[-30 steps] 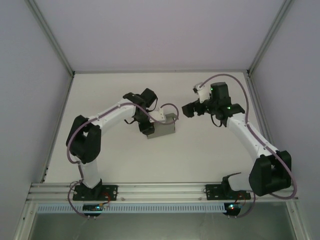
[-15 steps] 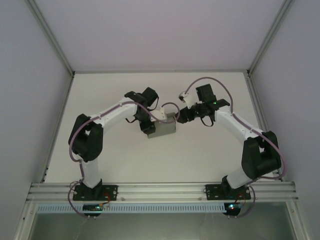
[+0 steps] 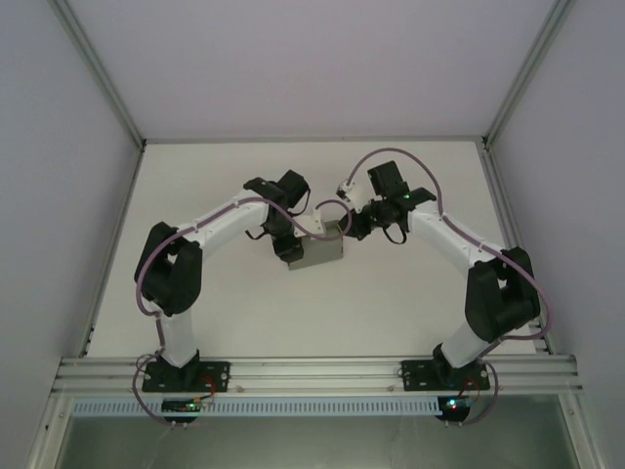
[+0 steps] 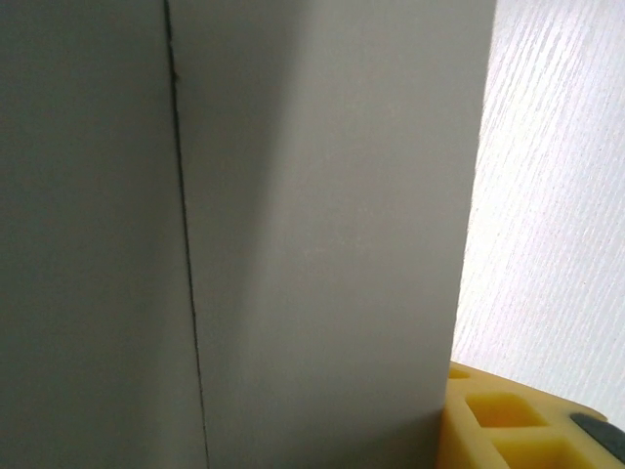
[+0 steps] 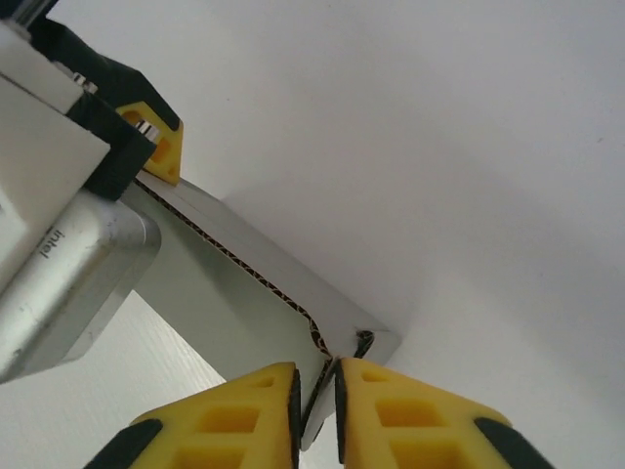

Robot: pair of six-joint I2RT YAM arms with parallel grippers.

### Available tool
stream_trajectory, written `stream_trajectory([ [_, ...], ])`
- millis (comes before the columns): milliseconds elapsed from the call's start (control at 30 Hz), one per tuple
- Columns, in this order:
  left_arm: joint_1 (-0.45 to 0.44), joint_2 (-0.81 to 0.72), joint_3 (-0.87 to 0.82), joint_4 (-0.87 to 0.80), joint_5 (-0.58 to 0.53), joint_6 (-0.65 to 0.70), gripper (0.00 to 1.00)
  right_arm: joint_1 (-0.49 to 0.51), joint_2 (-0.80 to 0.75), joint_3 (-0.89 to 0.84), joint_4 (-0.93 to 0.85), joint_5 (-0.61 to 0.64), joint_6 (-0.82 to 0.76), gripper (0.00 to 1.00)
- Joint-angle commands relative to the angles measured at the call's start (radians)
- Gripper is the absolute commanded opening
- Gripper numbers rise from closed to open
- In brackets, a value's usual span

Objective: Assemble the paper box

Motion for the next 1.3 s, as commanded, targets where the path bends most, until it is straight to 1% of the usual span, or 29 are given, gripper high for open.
stream_trajectory([
  [0,-0.010,0.021,0.034,-0.001,-0.005,-0.005,0.44,0.029,0.011,0.039,-0.056,0.029,0.026,0.08],
  [100,-0.014,0.019,0.037,0.013,0.002,-0.013,0.44,0.064,-0.003,0.024,-0.043,0.093,0.101,0.05],
  [200,-0.016,0.022,0.036,0.027,-0.002,-0.010,0.44,0.108,-0.033,-0.019,0.040,0.175,0.226,0.01],
  [267,-0.018,0.029,0.042,0.028,-0.006,-0.010,0.44,0.135,-0.055,-0.058,0.090,0.203,0.312,0.00],
  [367,-0.018,0.035,0.044,0.032,-0.006,-0.009,0.44,0.166,-0.092,-0.122,0.202,0.288,0.444,0.00],
  [467,-0.019,0.035,0.042,0.039,-0.006,-0.011,0.44,0.179,-0.116,-0.191,0.309,0.301,0.507,0.00],
  [600,-0.020,0.030,0.032,0.047,-0.003,-0.012,0.44,0.185,-0.125,-0.236,0.361,0.304,0.488,0.00],
  [700,-0.019,0.020,0.018,0.060,-0.001,-0.008,0.44,0.193,-0.131,-0.275,0.396,0.316,0.414,0.00],
  [833,-0.020,0.012,0.001,0.075,-0.002,-0.006,0.44,0.193,-0.150,-0.360,0.506,0.316,0.366,0.00],
  [933,-0.019,0.008,-0.005,0.087,-0.001,-0.005,0.44,0.196,-0.159,-0.433,0.592,0.305,0.351,0.00],
  [1067,-0.019,0.009,0.001,0.093,-0.002,-0.008,0.46,0.212,-0.166,-0.499,0.662,0.321,0.361,0.00],
  [1200,-0.020,0.001,0.013,0.093,-0.006,-0.017,0.51,0.224,-0.184,-0.489,0.632,0.370,0.393,0.00],
  [1233,-0.020,-0.003,0.013,0.092,-0.006,-0.018,0.54,0.225,-0.189,-0.478,0.613,0.378,0.399,0.00],
  [1267,-0.020,-0.009,0.013,0.094,-0.006,-0.020,0.59,0.227,-0.192,-0.461,0.583,0.390,0.410,0.00],
])
